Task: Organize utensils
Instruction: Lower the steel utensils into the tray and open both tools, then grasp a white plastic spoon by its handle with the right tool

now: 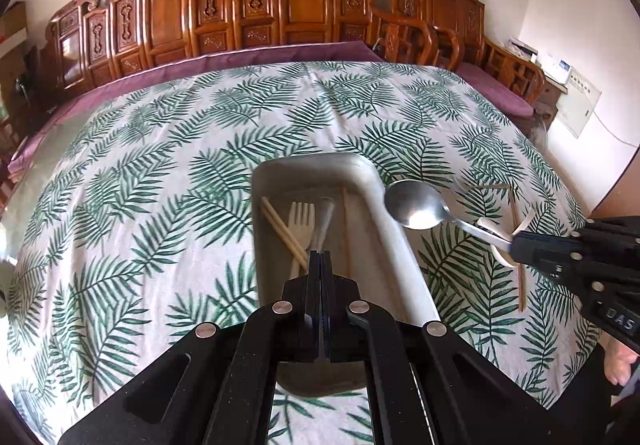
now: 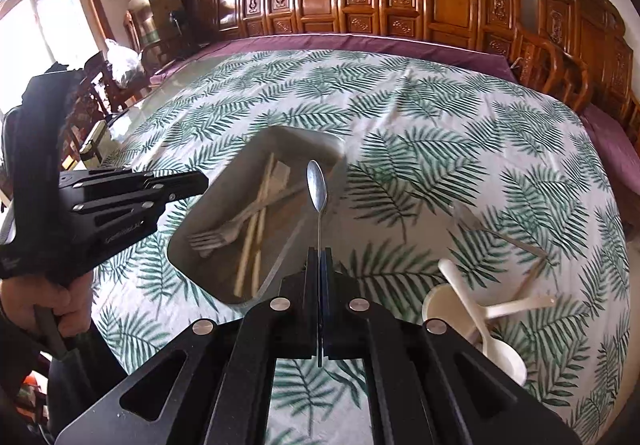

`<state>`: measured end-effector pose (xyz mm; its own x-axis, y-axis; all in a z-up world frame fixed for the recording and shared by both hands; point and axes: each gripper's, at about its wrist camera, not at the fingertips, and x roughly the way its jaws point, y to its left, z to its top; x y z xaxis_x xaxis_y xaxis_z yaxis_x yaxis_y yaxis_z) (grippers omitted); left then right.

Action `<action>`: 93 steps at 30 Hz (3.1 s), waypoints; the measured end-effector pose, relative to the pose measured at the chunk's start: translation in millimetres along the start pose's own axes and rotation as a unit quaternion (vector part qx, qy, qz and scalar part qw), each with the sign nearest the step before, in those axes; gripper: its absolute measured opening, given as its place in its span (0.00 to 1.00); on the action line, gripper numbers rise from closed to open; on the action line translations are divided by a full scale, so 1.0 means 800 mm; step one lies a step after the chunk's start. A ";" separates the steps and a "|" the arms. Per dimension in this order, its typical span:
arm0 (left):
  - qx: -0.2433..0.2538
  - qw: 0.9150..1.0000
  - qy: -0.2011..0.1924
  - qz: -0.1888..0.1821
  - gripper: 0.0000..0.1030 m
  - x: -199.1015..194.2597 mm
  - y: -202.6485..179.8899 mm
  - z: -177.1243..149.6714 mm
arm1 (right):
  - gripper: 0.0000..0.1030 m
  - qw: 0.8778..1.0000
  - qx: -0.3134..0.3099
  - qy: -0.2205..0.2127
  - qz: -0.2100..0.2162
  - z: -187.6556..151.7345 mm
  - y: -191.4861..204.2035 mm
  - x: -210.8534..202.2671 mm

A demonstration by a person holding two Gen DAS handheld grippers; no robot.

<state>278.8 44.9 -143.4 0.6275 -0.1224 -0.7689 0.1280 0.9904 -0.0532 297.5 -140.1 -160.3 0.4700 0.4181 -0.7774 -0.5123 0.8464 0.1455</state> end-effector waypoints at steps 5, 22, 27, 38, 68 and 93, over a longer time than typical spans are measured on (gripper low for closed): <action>-0.002 1.000 -0.011 0.001 0.00 -0.017 0.016 -0.007 | 0.02 1.000 -0.021 0.002 0.000 0.013 0.028 0.021; -0.015 0.999 -0.028 0.009 0.00 -0.049 0.064 -0.016 | 0.02 0.998 -0.017 0.030 -0.044 0.054 0.067 0.092; -0.016 0.999 -0.029 0.013 0.00 -0.053 0.072 -0.019 | 0.02 0.998 -0.018 0.038 -0.043 0.055 0.075 0.101; -0.016 0.999 -0.028 0.015 0.00 -0.055 0.075 -0.025 | 0.04 0.998 0.001 0.047 -0.030 0.054 0.081 0.101; 0.025 0.999 -0.035 -0.030 0.00 -0.058 -0.021 -0.020 | 0.08 0.998 0.046 0.008 -0.043 -0.021 -0.080 -0.010; 0.078 0.994 -0.003 -0.072 0.30 -0.018 -0.145 -0.050 | 0.27 0.992 0.030 0.093 -0.079 -0.083 -0.170 0.054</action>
<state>223.9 -65.3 -151.4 0.5986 -0.2628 -0.7567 0.3340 0.9405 -0.0624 340.2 -259.1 -254.3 0.3973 0.2155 -0.8920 -0.3968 0.9168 0.0447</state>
